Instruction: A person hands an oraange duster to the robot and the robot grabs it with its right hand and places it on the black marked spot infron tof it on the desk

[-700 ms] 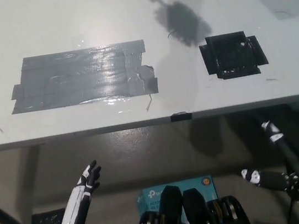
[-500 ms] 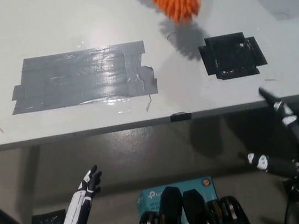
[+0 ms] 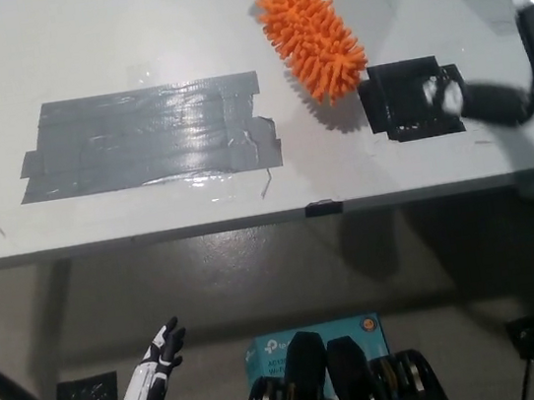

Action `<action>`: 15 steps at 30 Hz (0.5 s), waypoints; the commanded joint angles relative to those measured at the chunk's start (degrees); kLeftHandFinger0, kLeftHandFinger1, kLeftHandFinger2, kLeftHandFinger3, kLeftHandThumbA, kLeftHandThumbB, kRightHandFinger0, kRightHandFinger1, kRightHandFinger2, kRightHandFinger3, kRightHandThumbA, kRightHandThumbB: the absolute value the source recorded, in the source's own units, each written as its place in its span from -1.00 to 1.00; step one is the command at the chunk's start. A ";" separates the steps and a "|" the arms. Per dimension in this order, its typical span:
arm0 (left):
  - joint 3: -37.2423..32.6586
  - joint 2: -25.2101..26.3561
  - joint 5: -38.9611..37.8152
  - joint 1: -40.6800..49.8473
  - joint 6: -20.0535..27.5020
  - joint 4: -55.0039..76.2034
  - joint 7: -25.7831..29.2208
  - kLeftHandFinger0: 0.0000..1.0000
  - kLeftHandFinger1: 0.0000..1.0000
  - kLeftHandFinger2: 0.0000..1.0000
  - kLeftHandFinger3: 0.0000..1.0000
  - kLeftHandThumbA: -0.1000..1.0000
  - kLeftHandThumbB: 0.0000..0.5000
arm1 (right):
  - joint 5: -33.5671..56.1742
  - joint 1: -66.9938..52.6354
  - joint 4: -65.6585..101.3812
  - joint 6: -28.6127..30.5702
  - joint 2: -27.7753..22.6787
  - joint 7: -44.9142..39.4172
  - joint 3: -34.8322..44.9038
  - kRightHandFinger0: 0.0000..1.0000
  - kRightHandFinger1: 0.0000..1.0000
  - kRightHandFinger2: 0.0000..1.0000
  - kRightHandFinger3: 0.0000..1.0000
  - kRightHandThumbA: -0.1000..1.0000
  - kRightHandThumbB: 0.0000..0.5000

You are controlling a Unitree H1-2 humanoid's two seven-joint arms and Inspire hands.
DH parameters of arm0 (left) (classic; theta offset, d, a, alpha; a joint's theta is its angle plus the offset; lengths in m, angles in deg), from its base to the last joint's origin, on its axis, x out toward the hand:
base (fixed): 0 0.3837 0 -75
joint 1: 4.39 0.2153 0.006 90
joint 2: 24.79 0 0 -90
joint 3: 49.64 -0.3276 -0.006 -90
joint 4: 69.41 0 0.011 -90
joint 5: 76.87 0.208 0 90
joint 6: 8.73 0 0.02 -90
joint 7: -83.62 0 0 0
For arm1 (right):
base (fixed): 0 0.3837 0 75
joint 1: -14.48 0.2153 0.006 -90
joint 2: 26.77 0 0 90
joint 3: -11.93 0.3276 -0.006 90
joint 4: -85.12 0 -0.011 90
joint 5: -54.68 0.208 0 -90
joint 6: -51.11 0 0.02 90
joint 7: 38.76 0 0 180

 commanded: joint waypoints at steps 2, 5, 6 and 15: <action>0.07 -0.02 0.64 -0.71 1.54 3.08 0.00 1.00 1.00 1.00 1.00 1.00 -0.18 | -5.07 13.96 -12.27 -7.94 -0.09 -2.62 -1.14 1.00 1.00 1.00 1.00 1.00 0.36; -0.07 -0.21 0.77 -1.10 1.71 2.99 -0.04 1.00 1.00 1.00 1.00 1.00 -0.18 | -5.39 19.80 -22.10 -7.94 -0.20 -3.47 -2.56 1.00 1.00 1.00 1.00 1.00 0.43; -0.09 -0.18 0.91 -1.05 1.65 3.23 -0.02 1.00 1.00 1.00 1.00 1.00 -0.20 | -5.26 21.88 -26.31 -7.94 0.05 -3.24 -3.08 1.00 1.00 1.00 1.00 1.00 0.42; -0.38 -0.03 1.32 -1.99 2.96 2.65 -0.02 1.00 1.00 1.00 1.00 1.00 -0.25 | -0.54 36.33 -56.97 -7.57 2.94 -2.56 -4.15 1.00 1.00 1.00 1.00 1.00 0.39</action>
